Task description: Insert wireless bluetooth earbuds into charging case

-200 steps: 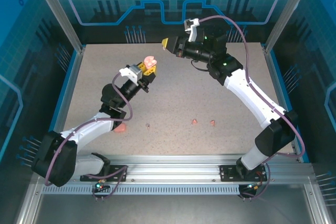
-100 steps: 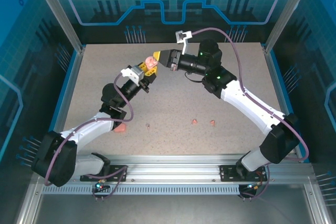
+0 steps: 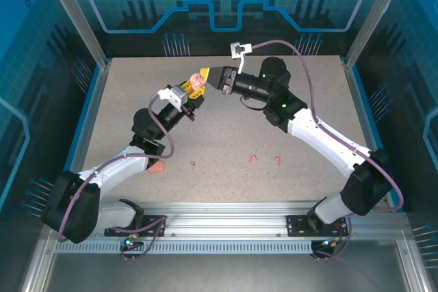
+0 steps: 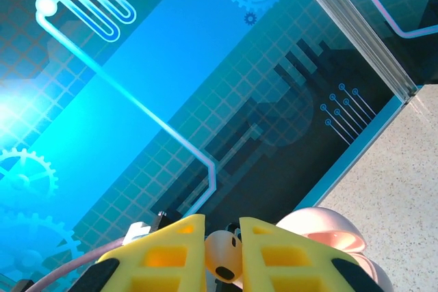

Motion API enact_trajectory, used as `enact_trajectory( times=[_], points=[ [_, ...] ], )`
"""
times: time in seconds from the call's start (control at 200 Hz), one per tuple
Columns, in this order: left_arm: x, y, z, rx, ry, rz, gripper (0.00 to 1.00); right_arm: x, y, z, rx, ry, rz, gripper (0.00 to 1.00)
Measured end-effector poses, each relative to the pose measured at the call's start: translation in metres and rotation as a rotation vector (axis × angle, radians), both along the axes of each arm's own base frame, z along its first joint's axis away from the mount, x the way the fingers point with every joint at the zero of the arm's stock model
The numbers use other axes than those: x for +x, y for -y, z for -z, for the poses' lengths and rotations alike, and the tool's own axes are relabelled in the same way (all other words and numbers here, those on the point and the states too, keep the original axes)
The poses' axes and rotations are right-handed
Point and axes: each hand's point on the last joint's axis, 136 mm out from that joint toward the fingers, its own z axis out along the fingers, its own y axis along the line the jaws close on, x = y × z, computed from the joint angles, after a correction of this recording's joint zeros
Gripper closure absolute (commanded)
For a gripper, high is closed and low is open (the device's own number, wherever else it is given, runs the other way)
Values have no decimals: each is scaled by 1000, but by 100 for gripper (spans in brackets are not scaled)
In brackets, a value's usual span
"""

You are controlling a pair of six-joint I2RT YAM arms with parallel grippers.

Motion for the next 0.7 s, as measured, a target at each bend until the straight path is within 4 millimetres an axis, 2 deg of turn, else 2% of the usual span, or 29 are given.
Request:
enact_trajectory(
  times=[0.7],
  points=[
    [0,2,2,4,-8,4,100,15,-6,31,-26,-55,22,85]
  ],
)
